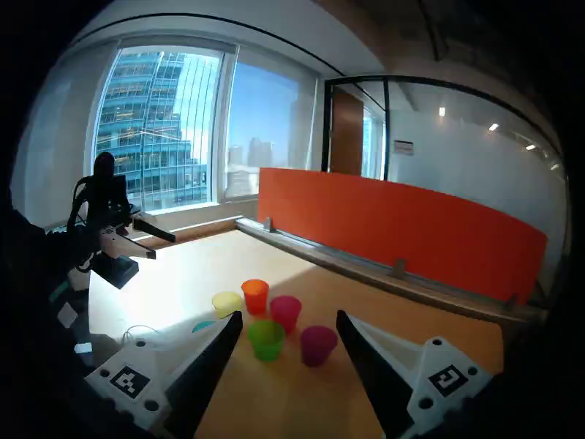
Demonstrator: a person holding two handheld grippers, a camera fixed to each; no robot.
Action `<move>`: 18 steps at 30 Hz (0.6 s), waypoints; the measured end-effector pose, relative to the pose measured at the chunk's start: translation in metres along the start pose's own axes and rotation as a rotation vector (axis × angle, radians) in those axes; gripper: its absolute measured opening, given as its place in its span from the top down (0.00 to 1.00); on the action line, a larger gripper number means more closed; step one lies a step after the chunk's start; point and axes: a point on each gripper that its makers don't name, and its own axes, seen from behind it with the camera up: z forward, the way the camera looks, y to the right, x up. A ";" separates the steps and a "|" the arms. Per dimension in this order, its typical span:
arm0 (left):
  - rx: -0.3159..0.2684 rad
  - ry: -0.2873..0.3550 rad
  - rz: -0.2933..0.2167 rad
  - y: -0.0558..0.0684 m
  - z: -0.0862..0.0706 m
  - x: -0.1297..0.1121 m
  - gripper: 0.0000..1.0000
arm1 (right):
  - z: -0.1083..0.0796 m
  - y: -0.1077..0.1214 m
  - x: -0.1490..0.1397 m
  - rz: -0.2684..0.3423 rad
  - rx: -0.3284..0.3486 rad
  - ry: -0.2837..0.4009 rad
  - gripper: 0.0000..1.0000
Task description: Pour water
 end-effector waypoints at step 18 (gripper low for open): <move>-0.079 -0.121 0.026 0.027 0.036 -0.063 0.09 | 0.021 -0.005 -0.038 -0.017 0.011 -0.062 0.01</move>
